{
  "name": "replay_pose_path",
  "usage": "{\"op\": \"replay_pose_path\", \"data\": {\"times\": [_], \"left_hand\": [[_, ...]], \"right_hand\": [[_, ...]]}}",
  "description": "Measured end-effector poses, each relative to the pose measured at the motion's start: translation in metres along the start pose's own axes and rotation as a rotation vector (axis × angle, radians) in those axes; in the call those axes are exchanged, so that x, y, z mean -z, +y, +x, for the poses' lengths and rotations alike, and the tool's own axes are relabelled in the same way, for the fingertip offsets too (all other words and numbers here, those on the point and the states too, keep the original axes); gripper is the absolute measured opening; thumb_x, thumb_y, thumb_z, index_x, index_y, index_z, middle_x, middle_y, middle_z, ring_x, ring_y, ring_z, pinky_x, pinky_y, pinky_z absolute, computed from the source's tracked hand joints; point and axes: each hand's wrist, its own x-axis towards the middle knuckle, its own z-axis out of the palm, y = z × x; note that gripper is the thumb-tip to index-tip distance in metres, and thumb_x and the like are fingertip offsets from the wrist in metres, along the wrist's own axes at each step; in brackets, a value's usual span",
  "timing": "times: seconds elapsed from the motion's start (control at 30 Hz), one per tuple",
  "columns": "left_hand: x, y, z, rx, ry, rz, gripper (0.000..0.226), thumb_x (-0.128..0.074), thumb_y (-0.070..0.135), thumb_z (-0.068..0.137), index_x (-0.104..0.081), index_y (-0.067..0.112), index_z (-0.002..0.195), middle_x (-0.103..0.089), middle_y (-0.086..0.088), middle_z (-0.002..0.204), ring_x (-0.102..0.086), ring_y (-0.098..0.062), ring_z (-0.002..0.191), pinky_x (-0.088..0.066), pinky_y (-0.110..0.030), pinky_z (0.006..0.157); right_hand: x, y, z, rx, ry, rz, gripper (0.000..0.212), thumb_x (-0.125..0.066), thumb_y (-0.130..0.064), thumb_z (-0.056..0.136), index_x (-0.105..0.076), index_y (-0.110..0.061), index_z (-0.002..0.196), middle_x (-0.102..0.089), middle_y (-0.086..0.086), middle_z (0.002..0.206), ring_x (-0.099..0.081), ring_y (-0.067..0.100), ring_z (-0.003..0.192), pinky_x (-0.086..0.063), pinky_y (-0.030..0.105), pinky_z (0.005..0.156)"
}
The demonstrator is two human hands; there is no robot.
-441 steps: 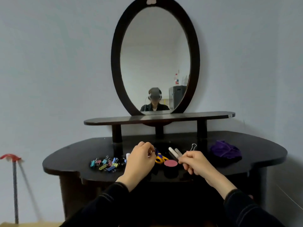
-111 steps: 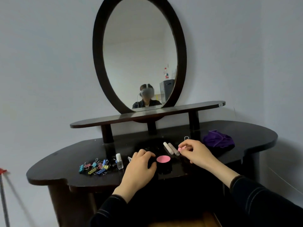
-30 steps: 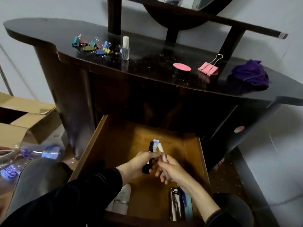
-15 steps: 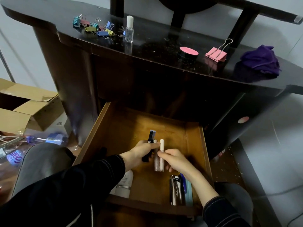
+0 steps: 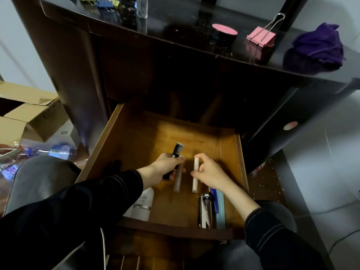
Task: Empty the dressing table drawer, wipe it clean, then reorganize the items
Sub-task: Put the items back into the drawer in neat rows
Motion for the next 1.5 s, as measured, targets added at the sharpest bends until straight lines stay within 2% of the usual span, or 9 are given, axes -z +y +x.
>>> {"op": "replay_pose_path", "data": {"times": [0.27,0.43,0.7,0.87,1.0,1.13,1.23,1.4,1.5], "left_hand": [[0.001,-0.005,0.002,0.025,0.021,0.033,0.029,-0.065,0.033,0.097,-0.061,0.008,0.111,-0.071,-0.009,0.082,-0.044,-0.012,0.05,-0.038,-0.023,0.041],[0.001,-0.008,0.001,0.031,0.031,0.073,0.028,-0.064,0.033,0.097,-0.062,0.008,0.107,-0.071,-0.009,0.082,-0.044,-0.011,0.049,-0.037,-0.023,0.041],[0.002,-0.008,-0.001,0.026,0.018,0.091,0.025,-0.064,0.034,0.097,-0.061,0.01,0.102,-0.071,-0.008,0.082,-0.045,-0.011,0.048,-0.039,-0.023,0.041],[0.001,-0.006,-0.003,0.032,0.029,0.081,0.024,-0.064,0.033,0.097,-0.062,0.009,0.103,-0.071,-0.007,0.08,-0.045,-0.011,0.049,-0.039,-0.023,0.041],[0.002,-0.006,-0.003,0.032,0.03,0.081,0.026,-0.063,0.033,0.097,-0.063,0.008,0.106,-0.072,-0.007,0.081,-0.045,-0.011,0.049,-0.039,-0.023,0.042],[0.001,-0.007,-0.003,0.038,0.028,0.08,0.025,-0.064,0.033,0.097,-0.063,0.008,0.103,-0.072,-0.008,0.081,-0.045,-0.012,0.049,-0.039,-0.023,0.042],[0.002,-0.007,-0.003,0.042,0.021,0.078,0.025,-0.063,0.033,0.097,-0.063,0.009,0.101,-0.072,-0.008,0.08,-0.045,-0.012,0.05,-0.039,-0.023,0.043],[0.002,-0.006,-0.006,0.081,-0.008,0.06,0.025,-0.06,0.031,0.099,-0.059,0.007,0.106,-0.071,-0.011,0.08,-0.047,-0.015,0.051,-0.039,-0.025,0.045],[0.002,-0.006,-0.008,0.131,-0.088,-0.037,0.018,-0.056,0.025,0.102,-0.054,0.008,0.108,-0.071,-0.016,0.088,-0.048,-0.016,0.055,-0.04,-0.025,0.047]], "right_hand": [[-0.013,0.015,0.009,-0.029,-0.017,-0.192,0.052,-0.075,-0.032,0.085,-0.043,-0.029,0.126,-0.064,-0.004,0.084,-0.064,0.011,0.071,-0.042,0.027,0.053],[-0.016,0.019,0.008,-0.049,-0.002,-0.268,0.053,-0.079,-0.037,0.08,-0.043,-0.028,0.119,-0.06,-0.008,0.083,-0.062,0.007,0.066,-0.038,0.023,0.047],[-0.017,0.019,0.008,-0.034,0.008,-0.358,0.058,-0.081,-0.041,0.078,-0.051,-0.025,0.125,-0.062,-0.008,0.104,-0.063,0.011,0.082,-0.051,0.029,0.062],[-0.012,0.017,0.006,0.01,-0.067,-0.417,0.031,-0.079,-0.045,0.075,-0.061,-0.03,0.097,-0.062,-0.013,0.088,-0.06,0.009,0.08,-0.04,0.028,0.056],[-0.012,0.017,0.004,0.052,-0.16,-0.4,0.016,-0.081,-0.039,0.077,-0.067,-0.031,0.077,-0.067,-0.013,0.081,-0.064,0.005,0.075,-0.048,0.026,0.058],[-0.013,0.016,0.003,0.059,-0.268,-0.388,0.011,-0.081,-0.033,0.076,-0.073,-0.026,0.074,-0.072,-0.008,0.078,-0.068,0.009,0.074,-0.061,0.035,0.067],[-0.011,0.016,0.002,0.055,-0.282,-0.386,0.012,-0.081,-0.034,0.077,-0.073,-0.026,0.075,-0.073,-0.006,0.078,-0.069,0.011,0.074,-0.06,0.037,0.069],[-0.009,0.015,0.0,0.055,-0.079,-0.326,0.023,-0.064,-0.044,0.091,-0.068,-0.024,0.08,-0.068,-0.002,0.072,-0.061,0.013,0.065,-0.045,0.031,0.057],[-0.002,0.011,0.0,0.056,0.073,-0.036,0.017,-0.061,-0.042,0.095,-0.067,-0.029,0.085,-0.07,-0.01,0.081,-0.064,0.008,0.082,-0.053,0.032,0.071]]}}
